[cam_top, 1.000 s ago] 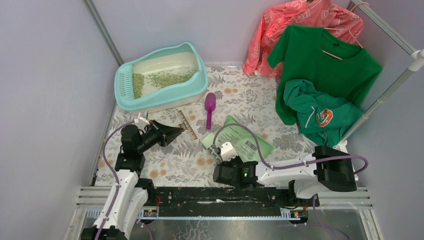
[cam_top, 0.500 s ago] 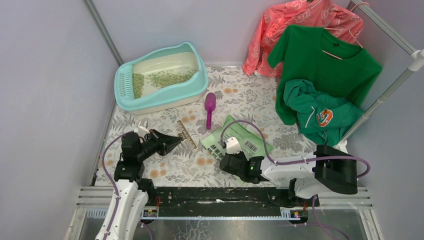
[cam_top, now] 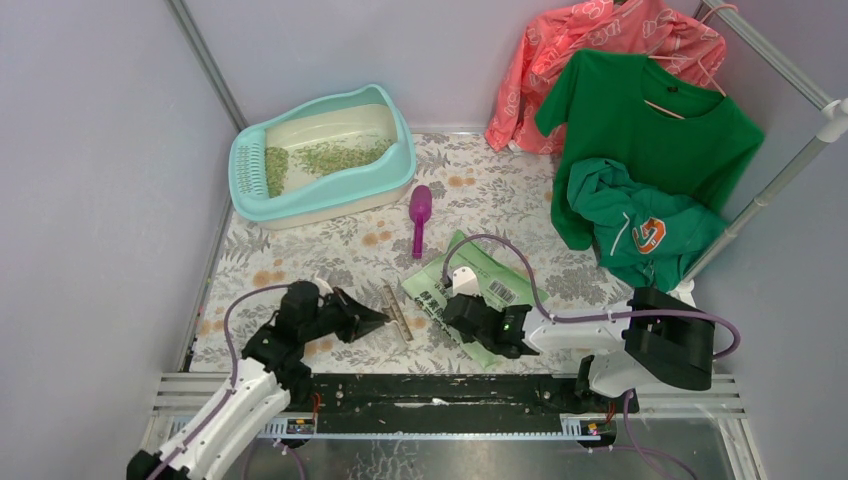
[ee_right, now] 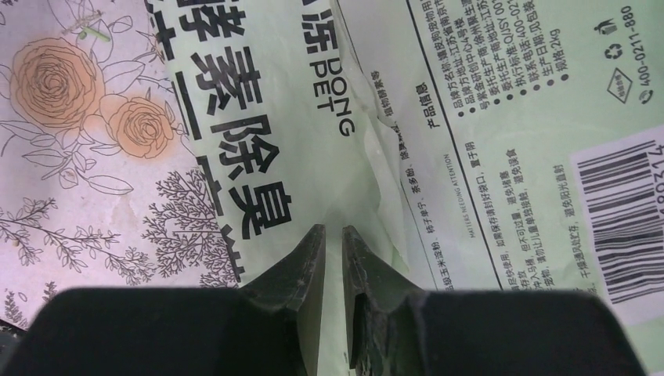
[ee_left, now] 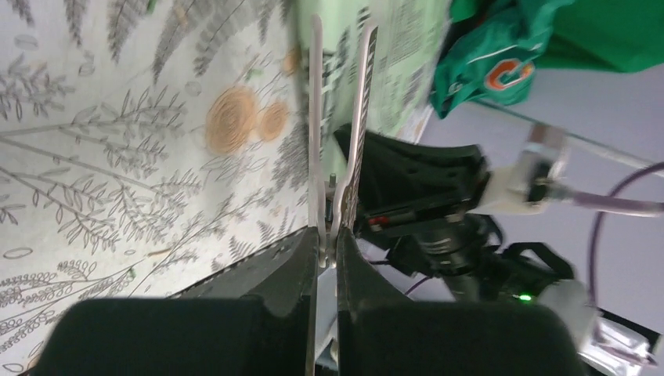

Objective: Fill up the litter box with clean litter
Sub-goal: Clamp the cat litter bag at the center of the board.

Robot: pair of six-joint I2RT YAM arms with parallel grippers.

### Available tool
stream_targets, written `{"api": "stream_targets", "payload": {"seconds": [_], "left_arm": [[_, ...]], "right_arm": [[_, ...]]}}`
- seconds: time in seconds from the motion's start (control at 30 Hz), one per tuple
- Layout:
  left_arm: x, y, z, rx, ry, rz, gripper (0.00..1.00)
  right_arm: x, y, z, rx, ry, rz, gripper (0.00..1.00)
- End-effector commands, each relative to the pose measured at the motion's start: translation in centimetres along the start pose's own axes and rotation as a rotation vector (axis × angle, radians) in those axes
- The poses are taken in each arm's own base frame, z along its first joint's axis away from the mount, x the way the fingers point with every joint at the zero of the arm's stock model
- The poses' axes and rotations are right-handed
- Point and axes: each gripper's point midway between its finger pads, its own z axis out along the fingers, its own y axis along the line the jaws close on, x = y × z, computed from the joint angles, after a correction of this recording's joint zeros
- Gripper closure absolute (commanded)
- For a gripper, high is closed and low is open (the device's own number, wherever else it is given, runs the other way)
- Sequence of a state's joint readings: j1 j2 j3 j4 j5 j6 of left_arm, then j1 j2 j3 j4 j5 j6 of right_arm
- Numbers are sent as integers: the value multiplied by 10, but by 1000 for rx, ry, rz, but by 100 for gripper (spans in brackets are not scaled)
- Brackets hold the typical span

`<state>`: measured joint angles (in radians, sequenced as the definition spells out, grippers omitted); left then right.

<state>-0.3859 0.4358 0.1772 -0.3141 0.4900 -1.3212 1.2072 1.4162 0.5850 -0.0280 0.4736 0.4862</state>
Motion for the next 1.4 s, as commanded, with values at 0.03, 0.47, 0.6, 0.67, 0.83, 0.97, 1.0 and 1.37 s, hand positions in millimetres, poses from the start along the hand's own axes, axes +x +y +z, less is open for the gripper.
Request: {"api": "stream_targets", "payload": {"seconds": [0.03, 0.47, 0.6, 0.67, 0.83, 0.97, 1.0, 1.37], "left_arm": [[6, 9, 22, -38, -38, -17, 93], [10, -8, 44, 15, -120, -16, 91], [23, -6, 55, 4, -125, 0, 91], [29, -3, 61, -8, -127, 5, 92], [35, 12, 70, -68, -145, 0, 93], [30, 17, 65, -74, -178, -9, 93], [28, 17, 63, -75, -187, -8, 93], [18, 26, 60, -76, -236, 7, 92]], "right_arm": [[8, -1, 3, -37, 35, 0, 79], [12, 24, 13, -164, 84, -6, 80], [11, 21, 12, -182, 90, 18, 80], [11, 21, 12, -192, 95, 24, 79], [12, 24, 13, -236, 117, 21, 75], [8, 33, 14, -294, 139, 7, 70], [7, 35, 15, -304, 143, 2, 69], [-4, 37, 31, -356, 208, 69, 61]]}}
